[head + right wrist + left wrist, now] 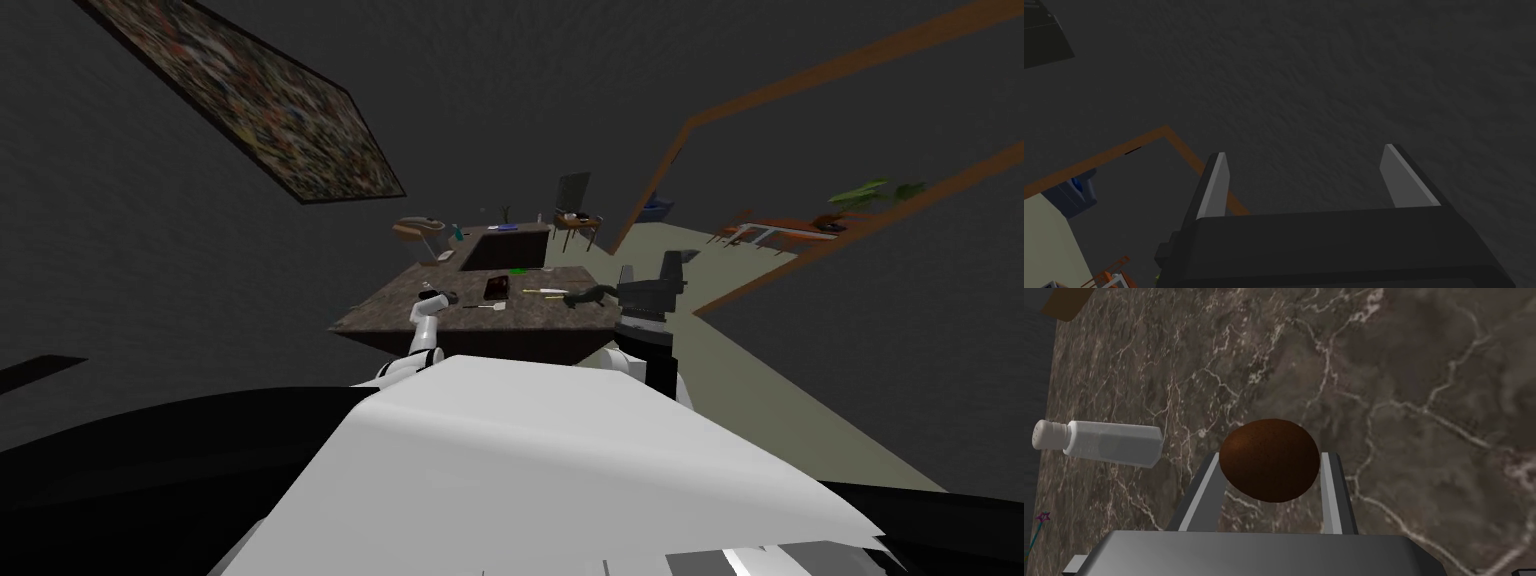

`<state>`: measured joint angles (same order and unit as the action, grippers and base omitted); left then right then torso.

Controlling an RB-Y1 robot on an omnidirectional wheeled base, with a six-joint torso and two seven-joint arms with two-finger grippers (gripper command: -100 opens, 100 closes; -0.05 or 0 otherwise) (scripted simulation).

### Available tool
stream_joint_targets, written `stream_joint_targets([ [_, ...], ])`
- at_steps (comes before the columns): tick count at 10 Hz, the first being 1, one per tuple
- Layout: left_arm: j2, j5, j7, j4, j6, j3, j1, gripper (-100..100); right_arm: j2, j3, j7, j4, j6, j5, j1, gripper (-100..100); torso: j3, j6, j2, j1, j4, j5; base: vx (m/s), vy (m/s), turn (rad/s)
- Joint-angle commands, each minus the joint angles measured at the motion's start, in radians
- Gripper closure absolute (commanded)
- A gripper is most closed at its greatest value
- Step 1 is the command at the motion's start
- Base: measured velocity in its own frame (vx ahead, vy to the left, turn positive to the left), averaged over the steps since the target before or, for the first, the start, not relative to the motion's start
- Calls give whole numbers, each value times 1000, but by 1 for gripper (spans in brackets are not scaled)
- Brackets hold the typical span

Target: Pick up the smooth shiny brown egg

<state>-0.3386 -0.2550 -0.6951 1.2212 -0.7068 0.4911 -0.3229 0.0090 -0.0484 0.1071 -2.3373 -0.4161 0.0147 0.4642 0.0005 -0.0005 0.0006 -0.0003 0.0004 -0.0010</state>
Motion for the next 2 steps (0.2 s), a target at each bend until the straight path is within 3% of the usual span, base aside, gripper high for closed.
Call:
stream_joint_targets([
  [1, 0, 0, 0, 0, 0, 0, 0, 100, 0, 0, 0, 0, 0, 0, 0, 0, 0, 0, 0, 0, 0, 0, 0, 0, 0],
  [2, 1, 1, -1, 3, -2, 0, 0, 0, 0, 0, 0, 0, 0, 0, 0, 0, 0, 0, 1, 0, 0, 0, 0, 0, 0],
])
